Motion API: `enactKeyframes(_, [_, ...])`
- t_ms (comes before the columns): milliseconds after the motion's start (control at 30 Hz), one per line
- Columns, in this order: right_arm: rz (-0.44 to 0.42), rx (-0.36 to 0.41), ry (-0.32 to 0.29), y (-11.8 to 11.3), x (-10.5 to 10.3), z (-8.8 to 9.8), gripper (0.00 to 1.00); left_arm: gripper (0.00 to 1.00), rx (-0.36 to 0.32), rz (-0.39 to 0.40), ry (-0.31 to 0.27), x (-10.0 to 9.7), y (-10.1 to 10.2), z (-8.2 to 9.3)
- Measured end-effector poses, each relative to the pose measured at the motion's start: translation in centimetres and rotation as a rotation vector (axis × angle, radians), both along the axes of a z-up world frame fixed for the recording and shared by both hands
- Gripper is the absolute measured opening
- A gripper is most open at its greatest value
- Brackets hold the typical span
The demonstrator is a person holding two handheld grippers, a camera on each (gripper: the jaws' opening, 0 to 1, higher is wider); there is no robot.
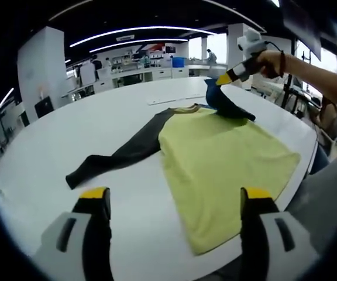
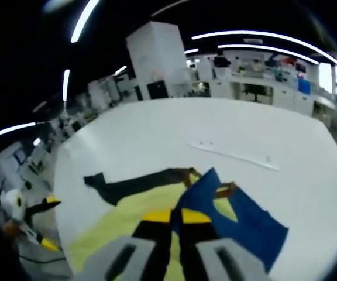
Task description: Fold the garment on the visible template until the final outline fits inside the template.
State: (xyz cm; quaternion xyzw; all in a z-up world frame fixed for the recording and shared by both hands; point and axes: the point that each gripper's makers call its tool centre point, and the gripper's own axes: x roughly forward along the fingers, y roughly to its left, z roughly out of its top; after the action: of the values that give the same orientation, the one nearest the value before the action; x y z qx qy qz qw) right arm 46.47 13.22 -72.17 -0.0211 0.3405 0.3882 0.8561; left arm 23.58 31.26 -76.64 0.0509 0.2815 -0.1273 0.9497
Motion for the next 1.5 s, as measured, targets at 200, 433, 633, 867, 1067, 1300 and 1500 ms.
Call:
enactKeyframes(200, [0.025, 0.0, 0.003, 1.7, -0.4, -0.3, 0.0, 0.89, 0.0, 0.003, 0.001, 0.1, 0.2, 0.0])
enactKeyframes(433, [0.053, -0.002, 0.0, 3.8, -1.2, -0.6, 0.0, 0.89, 0.005, 0.007, 0.01, 0.0, 0.4, -0.2])
enactKeyframes(633, [0.067, 0.016, 0.009, 5.4, -1.6, -1.0, 0.0, 0.89, 0.009, 0.007, 0.019, 0.0, 0.6, -0.6])
enactKeyframes(867, [0.08, 0.043, 0.014, 7.1, -2.2, -1.1, 0.0, 0.89, 0.009, 0.013, 0.022, -0.1, 0.8, -0.6])
enactKeyframes(1067, [0.099, 0.05, 0.009, 8.1, -2.6, -1.3, 0.0, 0.89, 0.009, 0.02, 0.024, -0.2, 0.9, -0.7])
enactKeyframes(1300, [0.134, 0.05, 0.005, 9.2, -3.4, -2.1, 0.0, 0.88, 0.009, 0.026, 0.031, -0.3, 1.8, -1.3])
enactKeyframes(1500, [0.14, 0.048, 0.014, 9.8, -3.7, -3.3, 0.0, 0.88, 0.011, 0.028, 0.032, -0.2, 2.8, -1.7])
